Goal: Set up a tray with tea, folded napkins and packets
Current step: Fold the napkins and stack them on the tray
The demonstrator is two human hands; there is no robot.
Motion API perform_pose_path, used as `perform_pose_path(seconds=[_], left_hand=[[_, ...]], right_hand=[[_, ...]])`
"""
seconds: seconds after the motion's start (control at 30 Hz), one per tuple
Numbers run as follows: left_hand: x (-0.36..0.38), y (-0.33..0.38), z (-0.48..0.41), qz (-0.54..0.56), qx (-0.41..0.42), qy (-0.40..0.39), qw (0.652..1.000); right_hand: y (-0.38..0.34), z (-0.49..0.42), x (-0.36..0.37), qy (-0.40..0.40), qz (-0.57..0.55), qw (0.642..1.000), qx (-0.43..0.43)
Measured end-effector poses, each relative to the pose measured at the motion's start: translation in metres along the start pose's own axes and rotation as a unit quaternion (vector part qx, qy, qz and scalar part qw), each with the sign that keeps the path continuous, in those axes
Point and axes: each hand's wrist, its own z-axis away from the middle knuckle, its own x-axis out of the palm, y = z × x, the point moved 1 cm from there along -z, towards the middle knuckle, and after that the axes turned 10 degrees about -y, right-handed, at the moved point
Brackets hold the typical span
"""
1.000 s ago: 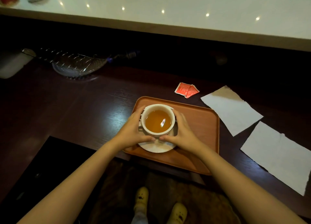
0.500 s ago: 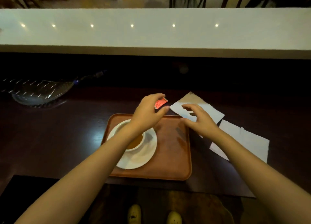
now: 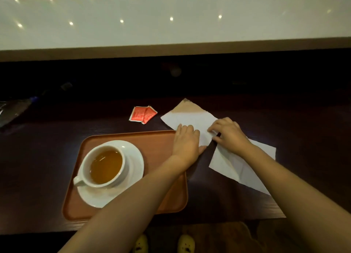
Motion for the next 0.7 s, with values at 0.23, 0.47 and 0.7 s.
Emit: perform_pose_path(seconds=[0.23,0.47,0.7], left_hand=[[0.000,0.003,-0.002,0.065,-0.040,0.046,0.996],[-0.017,0.000,0.002,0.276,-0.017,0.049,0.960],[-0.031,-0.014,-0.003,0.415,-0.123,0.136,0.891]], right_hand=[[0.006,-0.002,-0.007,0.027,0.007,0.998,-0.059],[0.014,0.007,-0.044,-0.029,-0.022,0.996,-0.086],[0.001,-0.039,-0.069,-0.052,-0.150,0.983,-0.093]])
